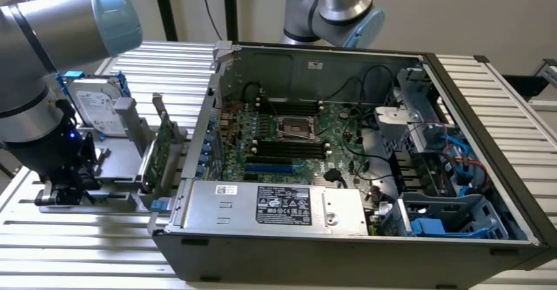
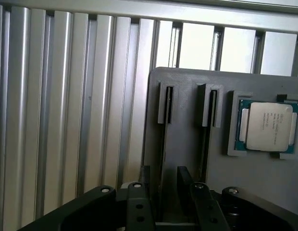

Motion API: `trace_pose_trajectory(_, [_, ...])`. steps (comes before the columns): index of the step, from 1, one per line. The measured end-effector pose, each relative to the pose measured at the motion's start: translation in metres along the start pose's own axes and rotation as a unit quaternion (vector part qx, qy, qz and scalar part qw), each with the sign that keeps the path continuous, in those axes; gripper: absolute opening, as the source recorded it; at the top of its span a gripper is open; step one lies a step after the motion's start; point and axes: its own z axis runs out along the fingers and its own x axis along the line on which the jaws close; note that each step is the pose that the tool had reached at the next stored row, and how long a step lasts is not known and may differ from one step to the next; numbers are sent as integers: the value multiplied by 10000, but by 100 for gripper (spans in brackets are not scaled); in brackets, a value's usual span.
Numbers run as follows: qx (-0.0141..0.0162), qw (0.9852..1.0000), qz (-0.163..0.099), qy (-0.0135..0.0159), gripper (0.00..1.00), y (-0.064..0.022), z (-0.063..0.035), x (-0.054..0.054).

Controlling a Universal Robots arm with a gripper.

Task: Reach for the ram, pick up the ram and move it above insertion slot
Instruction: 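Pick up the ram and move it above insertion slot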

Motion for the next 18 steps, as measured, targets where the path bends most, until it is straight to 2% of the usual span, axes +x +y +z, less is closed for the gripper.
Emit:
trace_pose_trajectory(7, [-3,10000,0,-1,13,-5,3,-3])
trace_pose_trajectory(13, [-12,10000,0,0,13,-6,-15,-4])
trace_pose_trajectory(18, [-13,10000,0,2,13,-5,-103,-3])
